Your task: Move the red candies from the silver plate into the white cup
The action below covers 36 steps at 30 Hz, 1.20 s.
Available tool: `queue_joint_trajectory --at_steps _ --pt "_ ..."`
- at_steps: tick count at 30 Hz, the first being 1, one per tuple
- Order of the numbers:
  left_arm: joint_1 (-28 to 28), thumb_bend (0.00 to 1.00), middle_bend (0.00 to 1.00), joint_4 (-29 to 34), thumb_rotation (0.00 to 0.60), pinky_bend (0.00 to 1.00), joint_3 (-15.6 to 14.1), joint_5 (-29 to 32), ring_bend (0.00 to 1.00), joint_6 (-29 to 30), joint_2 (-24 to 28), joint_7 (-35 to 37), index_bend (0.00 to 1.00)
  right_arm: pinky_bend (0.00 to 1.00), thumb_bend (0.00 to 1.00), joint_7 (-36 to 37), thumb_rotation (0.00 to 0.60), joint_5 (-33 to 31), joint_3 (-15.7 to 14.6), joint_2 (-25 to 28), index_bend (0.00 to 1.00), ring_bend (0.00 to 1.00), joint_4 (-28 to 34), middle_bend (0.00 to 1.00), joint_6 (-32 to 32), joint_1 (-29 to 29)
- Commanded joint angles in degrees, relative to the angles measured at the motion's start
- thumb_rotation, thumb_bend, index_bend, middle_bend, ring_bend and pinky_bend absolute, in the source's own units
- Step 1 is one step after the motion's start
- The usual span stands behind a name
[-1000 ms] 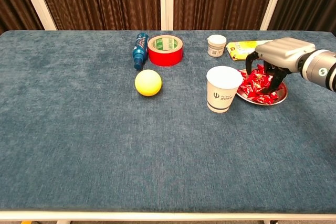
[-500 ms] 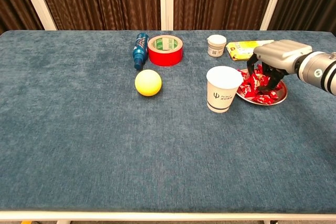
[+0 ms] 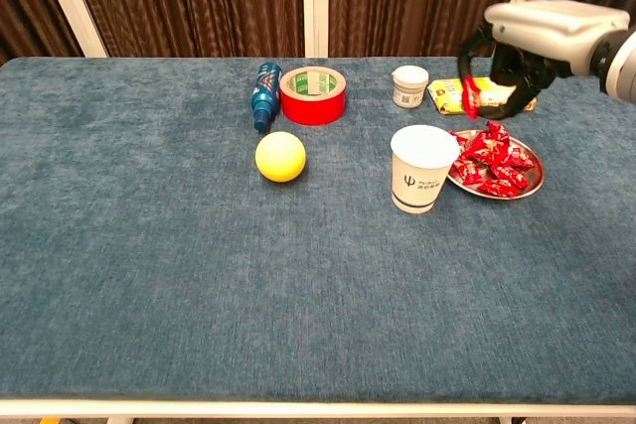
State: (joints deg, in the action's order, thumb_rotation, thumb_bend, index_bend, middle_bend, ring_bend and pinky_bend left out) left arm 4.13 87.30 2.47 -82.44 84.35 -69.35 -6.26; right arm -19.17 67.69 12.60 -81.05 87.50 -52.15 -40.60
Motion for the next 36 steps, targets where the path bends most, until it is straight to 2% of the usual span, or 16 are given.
queue_joint_trajectory --at_steps 1,9,15,17,22,28,32,34,36 --pt "-0.1 0.0 0.22 0.0 0.6 0.13 0.0 -0.1 0.12 0.1 0.1 0.0 0.29 1.0 0.34 0.0 0.6 1.0 -0.8 0.8 0.65 1.0 2.8 1.0 1.6 -1.4" --pt "-0.9 0.0 0.22 -0.2 0.6 0.13 -0.3 0.5 0.12 0.5 0.2 0.6 0.29 1.0 0.33 -3.3 0.6 -0.1 -2.2 -2.5 0.57 1.0 0.7 1.0 2.3 -3.4" --pt "-0.8 0.0 0.22 -0.3 0.6 0.13 -0.2 0.3 0.12 0.4 0.1 0.7 0.29 1.0 0.32 -5.0 0.6 -1.6 -3.2 -2.5 0.43 1.0 0.8 1.0 2.2 -3.6" --pt "-0.8 0.0 0.22 -0.3 0.6 0.13 -0.2 0.3 0.12 0.4 0.1 0.5 0.29 1.0 0.3 -5.0 0.6 -1.8 -3.4 -2.3 0.38 1.0 1.0 1.0 2.0 -3.6" --pt "-0.8 0.0 0.22 0.1 0.6 0.13 -0.2 0.1 0.12 0.5 0.1 0.1 0.29 1.0 0.16 -4.2 0.6 -1.9 -3.0 -1.3 0.25 1.0 2.1 1.0 0.6 -3.2" --pt "-0.7 0.0 0.22 0.3 0.6 0.13 0.0 0.1 0.12 0.6 0.3 0.0 0.29 1.0 0.08 -2.9 0.6 -2.9 -1.8 1.5 0.26 1.0 2.4 1.0 -3.4 -1.3" --pt "-0.7 0.0 0.22 0.1 0.6 0.13 -0.2 -0.1 0.12 0.5 0.2 -0.1 0.29 1.0 0.0 -3.3 0.6 -7.2 -2.5 0.9 0.38 1.0 -1.8 1.0 -2.6 -0.3" --pt "-0.6 0.0 0.22 0.1 0.6 0.13 -0.3 -0.3 0.12 0.2 0.0 -0.2 0.29 1.0 0.01 -4.0 0.6 -9.0 -3.2 -0.1 0.42 1.0 -4.2 1.0 -0.4 -0.8" --pt "-0.4 0.0 0.22 0.3 0.6 0.13 -0.2 -0.4 0.12 0.2 -0.2 -0.2 0.29 1.0 0.07 -4.8 0.6 -10.5 -3.8 -2.0 0.43 1.0 -7.2 1.0 1.6 -1.6"
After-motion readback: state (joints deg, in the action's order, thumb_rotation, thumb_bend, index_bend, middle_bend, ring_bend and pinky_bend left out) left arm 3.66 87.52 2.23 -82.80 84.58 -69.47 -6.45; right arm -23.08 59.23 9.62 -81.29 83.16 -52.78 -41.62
